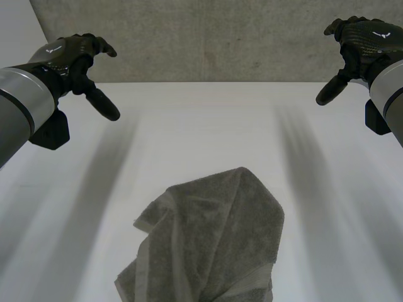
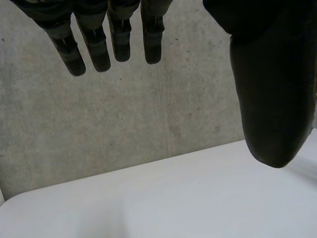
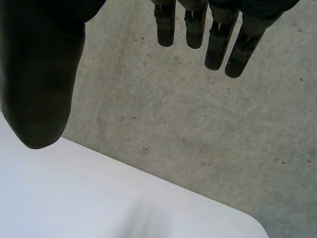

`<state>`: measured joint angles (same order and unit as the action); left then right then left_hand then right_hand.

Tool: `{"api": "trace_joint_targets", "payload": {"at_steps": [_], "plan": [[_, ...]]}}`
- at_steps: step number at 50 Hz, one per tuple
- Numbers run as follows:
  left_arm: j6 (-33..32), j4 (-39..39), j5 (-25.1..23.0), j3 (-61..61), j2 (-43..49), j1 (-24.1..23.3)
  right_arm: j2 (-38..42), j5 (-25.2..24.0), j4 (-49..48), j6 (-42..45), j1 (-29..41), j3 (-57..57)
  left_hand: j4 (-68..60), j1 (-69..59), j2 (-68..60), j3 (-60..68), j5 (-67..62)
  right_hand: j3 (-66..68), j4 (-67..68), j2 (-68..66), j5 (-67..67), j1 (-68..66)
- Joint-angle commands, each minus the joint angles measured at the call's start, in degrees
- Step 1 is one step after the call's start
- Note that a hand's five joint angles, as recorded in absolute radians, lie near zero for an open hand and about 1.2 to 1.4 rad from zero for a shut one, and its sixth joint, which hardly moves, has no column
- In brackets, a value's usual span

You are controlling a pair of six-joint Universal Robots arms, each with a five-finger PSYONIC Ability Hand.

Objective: Fold the towel.

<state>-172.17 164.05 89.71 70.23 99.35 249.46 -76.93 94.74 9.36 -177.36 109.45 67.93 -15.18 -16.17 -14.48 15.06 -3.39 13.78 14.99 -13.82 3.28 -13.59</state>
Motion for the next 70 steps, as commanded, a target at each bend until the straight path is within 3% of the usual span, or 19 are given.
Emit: {"api": "trace_joint_targets", "payload": {"at_steps": [1, 26, 28, 29, 30, 31, 32, 33, 35, 36, 38, 46, 56, 62, 70], "plan": [[0.0, 0.6, -0.1, 0.0, -0.6, 0.2, 0.0, 0.0, 0.0, 0.0, 0.0, 0.0, 4.1, 5.1, 3.4, -4.0, 2.3, -3.8, -5.0, 3.8, -3.3, 3.6], [-0.4, 0.8, -0.4, 0.1, -0.5, 0.4, 0.2, -1.5, 0.3, 0.3, 0.7, 0.0, 3.5, 4.4, 2.8, -3.3, 1.7, -3.8, -5.0, 3.8, -3.3, 3.6], [-0.5, 0.9, -0.6, 0.3, -0.4, 0.0, 0.4, -7.5, 2.8, 3.7, 0.8, 0.0, 3.0, 3.9, 2.3, -2.8, 1.2, -3.8, -5.0, 3.8, -3.3, 3.6], [-0.5, 0.9, -0.6, 0.3, -0.4, 0.0, 0.4, -7.6, 2.9, 3.7, 0.8, 0.0, 3.0, 3.9, 2.3, -2.8, 1.2, -3.8, -5.0, 3.8, -3.3, 3.6], [-1.6, 0.9, -1.6, 0.5, -0.3, -0.2, 0.8, -13.1, 6.0, 7.7, 0.9, 0.2, 2.8, 3.8, 2.1, -2.7, 1.0, -3.8, -5.0, 3.8, -3.3, 3.6], [-3.8, 0.8, -4.1, 1.0, 0.0, -0.5, 0.8, -13.2, 6.0, 7.7, 0.9, 0.2, 2.8, 3.8, 2.1, -2.7, 1.0, -3.8, -5.0, 3.8, -3.3, 3.6], [-3.9, 0.8, -4.1, 1.0, 0.0, -0.5, 1.9, -20.7, 10.4, 14.3, 0.9, 1.1, 2.8, 3.8, 2.1, -2.7, 1.0, -3.8, -5.0, 3.8, -3.3, 3.6], [-7.2, 0.7, -7.2, 1.7, 0.3, -0.9, 3.2, -24.7, 13.0, 17.8, 0.9, 1.8, 2.8, 3.8, 2.1, -2.7, 1.0, -3.8, -5.0, 3.8, -3.3, 3.6], [-11.1, 0.6, -10.1, 2.9, 1.0, -1.3, 4.3, -27.5, 15.2, 21.5, 0.9, 2.6, 2.8, 3.8, 2.1, -2.7, 1.0, -3.8, -5.0, 3.8, -3.3, 3.6], [-11.2, 0.6, -10.1, 2.9, 1.0, -1.3, 4.3, -27.5, 15.3, 21.5, 0.9, 2.6, 2.8, 3.8, 2.1, -2.7, 1.0, -3.8, -5.0, 3.8, -3.3, 3.6], [-19.7, 0.7, -13.7, 5.2, 4.9, -2.3, 5.4, -27.5, 15.7, 23.1, 1.5, 3.3, 3.1, 4.1, 2.4, -3.0, 1.3, -3.8, -5.0, 3.8, -3.3, 3.6], [-31.4, -0.7, -14.2, 6.6, 14.7, -7.3, 14.1, -25.7, 7.2, 25.8, 5.2, 5.4, 3.3, 4.3, 2.6, -3.2, 1.5, -3.8, -5.0, 3.8, -3.3, 3.6], [-39.0, -1.4, -14.9, 10.8, 19.7, -8.4, 22.8, -24.8, -3.1, 27.9, 5.2, 7.3, 3.1, 4.1, 2.4, -3.0, 1.3, -3.8, -5.0, 3.8, -3.3, 3.6], [-45.0, -1.4, -14.8, 15.0, 19.4, -10.3, 23.4, -24.1, -6.1, 27.7, 5.2, 8.3, 3.3, 4.3, 2.6, -3.2, 1.5, -3.8, -5.0, 3.8, -3.3, 3.6], [-46.9, -1.1, -14.7, 20.6, 17.1, -10.3, 23.6, -23.4, -7.0, 28.0, 5.0, 8.8, 3.6, 4.6, 2.9, -3.5, 1.8, -3.8, -5.0, 3.8, -3.3, 3.6]]}}
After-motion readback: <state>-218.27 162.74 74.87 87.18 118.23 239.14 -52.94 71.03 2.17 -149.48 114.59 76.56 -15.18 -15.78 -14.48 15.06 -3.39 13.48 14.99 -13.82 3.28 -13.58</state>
